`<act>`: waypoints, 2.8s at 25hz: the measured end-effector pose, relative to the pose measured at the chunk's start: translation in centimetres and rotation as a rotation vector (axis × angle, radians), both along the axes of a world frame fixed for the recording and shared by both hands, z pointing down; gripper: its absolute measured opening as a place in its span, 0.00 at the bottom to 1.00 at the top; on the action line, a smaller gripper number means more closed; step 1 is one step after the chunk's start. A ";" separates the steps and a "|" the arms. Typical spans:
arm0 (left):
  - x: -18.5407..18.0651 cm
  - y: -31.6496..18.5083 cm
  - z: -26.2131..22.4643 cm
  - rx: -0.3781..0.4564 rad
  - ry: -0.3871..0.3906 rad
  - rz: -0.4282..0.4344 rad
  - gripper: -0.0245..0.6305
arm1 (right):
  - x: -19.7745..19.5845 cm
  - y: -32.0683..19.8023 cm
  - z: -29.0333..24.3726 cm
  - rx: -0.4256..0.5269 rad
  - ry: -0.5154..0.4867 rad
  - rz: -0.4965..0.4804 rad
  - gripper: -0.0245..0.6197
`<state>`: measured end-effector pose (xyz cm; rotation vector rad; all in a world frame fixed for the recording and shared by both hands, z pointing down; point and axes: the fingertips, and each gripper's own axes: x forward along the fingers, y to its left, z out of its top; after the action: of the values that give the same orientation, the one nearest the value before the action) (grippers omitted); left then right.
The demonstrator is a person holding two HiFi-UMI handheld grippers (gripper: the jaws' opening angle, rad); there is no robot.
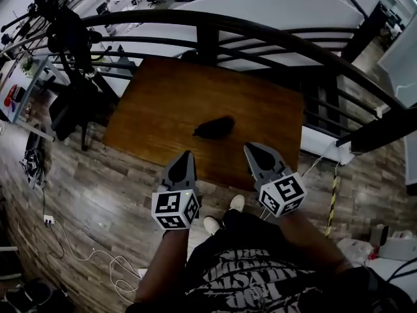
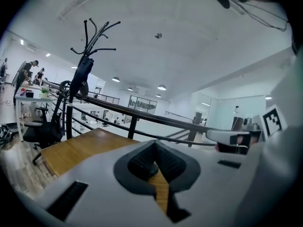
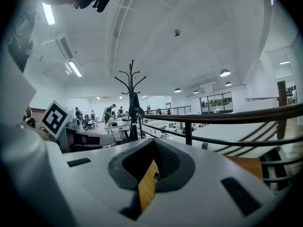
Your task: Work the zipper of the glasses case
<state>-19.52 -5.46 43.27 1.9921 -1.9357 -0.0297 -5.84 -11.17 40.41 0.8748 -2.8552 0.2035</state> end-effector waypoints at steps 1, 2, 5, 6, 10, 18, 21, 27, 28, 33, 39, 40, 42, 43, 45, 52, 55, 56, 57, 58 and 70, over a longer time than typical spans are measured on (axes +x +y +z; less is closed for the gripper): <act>0.0 -0.6 0.0 -0.001 -0.003 0.003 0.04 | 0.0 -0.6 0.0 -0.001 -0.001 0.001 0.03; 0.1 -1.3 0.0 -0.003 -0.008 0.006 0.04 | 0.1 -1.2 0.1 -0.002 -0.003 0.002 0.03; 1.2 -3.0 0.7 -0.020 -0.010 0.010 0.04 | 1.2 -2.8 0.8 -0.018 -0.005 0.006 0.03; 1.6 -3.6 0.8 -0.025 -0.011 0.010 0.04 | 1.5 -3.4 1.0 -0.022 -0.005 0.005 0.03; 1.0 -6.0 0.7 -0.037 -0.024 0.006 0.04 | 0.9 -6.1 1.1 -0.029 -0.018 0.001 0.03; 1.4 -11.0 -0.5 -0.040 -0.070 -0.007 0.04 | 1.1 -11.7 0.0 -0.019 -0.062 -0.020 0.03; 2.2 -12.5 -0.9 -0.043 -0.094 -0.010 0.04 | 1.8 -13.5 -0.6 -0.015 -0.084 -0.031 0.03; 3.4 -14.0 -1.0 -0.050 -0.111 -0.048 0.04 | 2.6 -15.8 0.0 -0.034 -0.100 -0.070 0.03; 3.5 -14.1 -0.9 -0.054 -0.114 -0.050 0.04 | 2.6 -16.0 0.0 -0.039 -0.102 -0.075 0.03; 3.5 -14.6 -0.3 -0.080 -0.118 -0.051 0.04 | 2.6 -16.6 0.8 -0.063 -0.111 -0.086 0.03; 2.0 -15.5 2.7 -0.130 -0.101 -0.028 0.04 | 1.3 -17.1 3.6 -0.107 -0.077 -0.082 0.03; 2.0 -15.7 3.4 -0.141 -0.099 -0.016 0.04 | 1.3 -17.3 4.1 -0.110 -0.068 -0.078 0.03; 2.3 -16.4 4.6 -0.161 -0.096 0.017 0.04 | 1.5 -17.6 5.4 -0.113 -0.039 -0.074 0.03; 2.4 -16.8 5.2 -0.164 -0.097 0.032 0.04 | 1.6 -17.7 6.3 -0.116 -0.016 -0.072 0.03; 2.3 -17.4 6.5 -0.176 -0.101 0.063 0.04 | 1.7 -17.7 8.4 -0.139 0.031 -0.063 0.03; 2.1 -20.7 13.7 -0.310 -0.147 0.299 0.04 | 0.5 -18.1 14.2 -0.153 0.157 -0.073 0.03; 3.6 -21.8 17.3 -0.387 -0.156 0.465 0.04 | 0.2 -18.1 17.4 -0.108 0.253 -0.122 0.03; 4.2 -22.1 18.4 -0.408 -0.171 0.521 0.04 | 0.1 -18.1 18.7 -0.101 0.292 -0.138 0.03; 4.6 -22.3 19.5 -0.428 -0.191 0.574 0.04 | 0.0 -18.2 20.0 -0.100 0.329 -0.153 0.03; 4.8 -22.5 20.6 -0.450 -0.216 0.622 0.04 | -0.2 -18.4 21.2 -0.103 0.360 -0.166 0.03; 5.8 -22.3 27.5 -0.648 -0.321 1.023 0.04 | -3.0 -19.4 30.4 -0.098 0.689 -0.412 0.03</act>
<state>-13.70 -27.78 70.81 2.2889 -0.6714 1.0604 -8.79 -30.56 70.81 0.2420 -2.2736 -0.0124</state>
